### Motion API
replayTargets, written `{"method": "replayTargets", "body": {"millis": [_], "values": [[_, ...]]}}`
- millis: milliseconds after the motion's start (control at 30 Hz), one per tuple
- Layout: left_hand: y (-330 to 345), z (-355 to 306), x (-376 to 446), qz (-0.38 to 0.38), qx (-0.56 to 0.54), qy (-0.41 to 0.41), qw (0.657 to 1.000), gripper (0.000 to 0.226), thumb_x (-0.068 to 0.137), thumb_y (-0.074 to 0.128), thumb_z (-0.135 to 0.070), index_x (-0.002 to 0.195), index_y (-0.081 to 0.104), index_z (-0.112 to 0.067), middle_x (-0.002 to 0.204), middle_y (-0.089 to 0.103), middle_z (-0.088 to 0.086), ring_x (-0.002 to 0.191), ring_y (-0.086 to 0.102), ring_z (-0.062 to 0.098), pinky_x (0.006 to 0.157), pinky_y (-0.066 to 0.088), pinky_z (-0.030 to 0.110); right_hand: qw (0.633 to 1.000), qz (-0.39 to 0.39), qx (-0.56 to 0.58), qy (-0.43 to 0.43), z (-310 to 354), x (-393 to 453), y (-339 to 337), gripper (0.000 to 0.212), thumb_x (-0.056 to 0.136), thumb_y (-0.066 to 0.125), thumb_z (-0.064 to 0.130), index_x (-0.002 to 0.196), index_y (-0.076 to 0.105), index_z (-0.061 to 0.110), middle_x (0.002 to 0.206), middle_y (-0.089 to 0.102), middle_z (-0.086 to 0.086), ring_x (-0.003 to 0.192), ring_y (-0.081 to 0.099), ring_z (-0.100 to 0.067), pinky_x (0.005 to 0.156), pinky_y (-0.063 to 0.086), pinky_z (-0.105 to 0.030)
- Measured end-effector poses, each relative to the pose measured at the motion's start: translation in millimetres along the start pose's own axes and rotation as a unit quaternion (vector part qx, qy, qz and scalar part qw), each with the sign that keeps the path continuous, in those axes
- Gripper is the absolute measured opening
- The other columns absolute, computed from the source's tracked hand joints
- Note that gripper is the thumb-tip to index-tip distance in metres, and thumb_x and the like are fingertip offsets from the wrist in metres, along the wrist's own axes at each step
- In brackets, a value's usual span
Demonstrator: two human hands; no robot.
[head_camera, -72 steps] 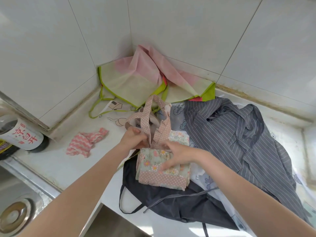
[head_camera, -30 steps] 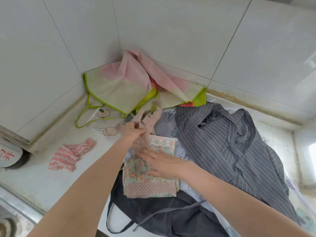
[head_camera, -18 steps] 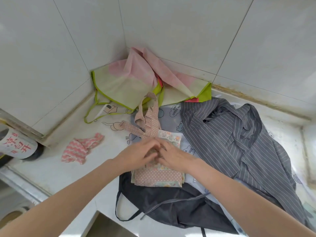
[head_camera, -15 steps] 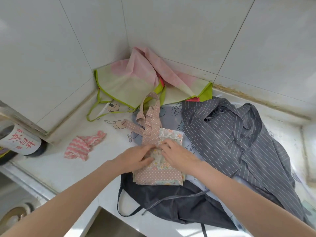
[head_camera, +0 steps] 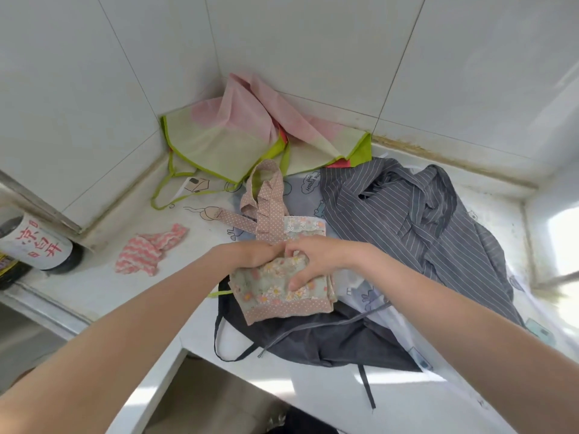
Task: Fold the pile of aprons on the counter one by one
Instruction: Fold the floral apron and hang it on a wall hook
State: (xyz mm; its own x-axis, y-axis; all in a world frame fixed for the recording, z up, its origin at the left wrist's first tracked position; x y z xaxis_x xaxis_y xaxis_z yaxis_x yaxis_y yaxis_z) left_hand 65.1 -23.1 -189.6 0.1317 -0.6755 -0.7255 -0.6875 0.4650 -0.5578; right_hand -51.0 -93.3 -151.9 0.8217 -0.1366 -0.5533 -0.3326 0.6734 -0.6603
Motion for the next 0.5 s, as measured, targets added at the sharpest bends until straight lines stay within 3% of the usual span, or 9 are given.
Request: {"method": "replayTargets", "body": {"millis": [100,200,267,333,367,433,500], "values": [[7,4,3,0.006,-0.004,0.003,1.000,0.078,0.090,0.009,-0.066,0.137,0.048,-0.018,0.143,0.045,0.007,0.129,0.044,0.024,0.111,0.030,0.037,0.998,0.055,-0.013,0.022,-8,-8,20,0.051,0.083,0.069,0.039,0.123,0.050,0.013,0.106,0.051,0.011,0.107,0.045,-0.017,0.080,0.041,-0.018],[11,5,4,0.015,-0.002,0.024,1.000,0.074,0.092,0.008,-0.062,0.144,0.037,-0.019,0.148,0.038,0.004,0.135,0.036,0.023,0.114,0.025,0.037,0.994,0.056,0.034,0.089,-23,-12,33,0.072,0.085,0.065,0.041,0.142,0.035,0.007,0.140,0.043,-0.002,0.129,0.039,-0.023,0.102,0.035,-0.027],[13,7,5,-0.003,0.018,0.056,0.998,0.064,0.096,0.013,-0.056,0.142,0.038,-0.018,0.148,0.038,0.005,0.134,0.037,0.023,0.113,0.026,0.037,0.991,0.043,0.017,0.122,-23,-12,36,0.075,0.086,0.063,0.043,0.144,0.030,0.008,0.148,0.036,-0.007,0.133,0.037,-0.025,0.106,0.032,-0.031],[17,10,-4,-0.090,0.137,0.100,0.981,0.052,0.100,0.020,-0.049,0.134,0.043,-0.018,0.143,0.044,0.006,0.124,0.046,0.023,0.104,0.035,0.037,0.988,0.011,-0.010,0.153,-23,-8,39,0.076,0.087,0.061,0.045,0.145,0.027,0.008,0.147,0.036,-0.010,0.131,0.039,-0.027,0.103,0.035,-0.033],[21,11,-9,-0.161,0.209,0.132,0.956,0.052,0.099,0.021,-0.049,0.135,0.043,-0.017,0.143,0.043,0.006,0.124,0.047,0.024,0.103,0.035,0.037,0.984,-0.010,-0.015,0.176,-25,-4,41,0.077,0.088,0.059,0.046,0.146,0.024,0.008,0.148,0.033,-0.013,0.131,0.039,-0.029,0.101,0.036,-0.035],[39,11,-23,-0.222,0.314,0.197,0.902,0.078,0.092,0.012,-0.062,0.145,0.031,-0.008,0.152,0.029,0.011,0.138,0.033,0.028,0.113,0.020,0.042,0.977,-0.064,-0.067,0.191,-20,-6,49,0.076,0.089,0.056,0.047,0.146,0.023,0.008,0.149,0.027,-0.015,0.131,0.036,-0.033,0.101,0.037,-0.040],[57,18,-35,-0.180,0.385,0.192,0.885,0.104,0.075,0.001,-0.075,0.147,-0.004,0.000,0.155,-0.009,0.012,0.144,-0.009,0.030,0.113,-0.012,0.039,0.956,-0.157,-0.201,0.146,-13,-14,59,0.072,0.081,0.068,0.044,0.137,0.042,0.007,0.136,0.044,-0.014,0.119,0.047,-0.033,0.091,0.045,-0.042]]}}
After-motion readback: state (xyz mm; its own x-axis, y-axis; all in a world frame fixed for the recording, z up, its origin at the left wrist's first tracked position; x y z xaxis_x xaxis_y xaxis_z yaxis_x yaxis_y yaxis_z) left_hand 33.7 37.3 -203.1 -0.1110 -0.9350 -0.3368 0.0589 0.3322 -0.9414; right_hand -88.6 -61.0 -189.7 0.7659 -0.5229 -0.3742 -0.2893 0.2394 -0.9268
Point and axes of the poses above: each hand's wrist, its own x-axis towards the middle knuckle, its own y-axis out of the palm, z = x × y, the point moved 3 cm from there along x, towards the middle knuckle
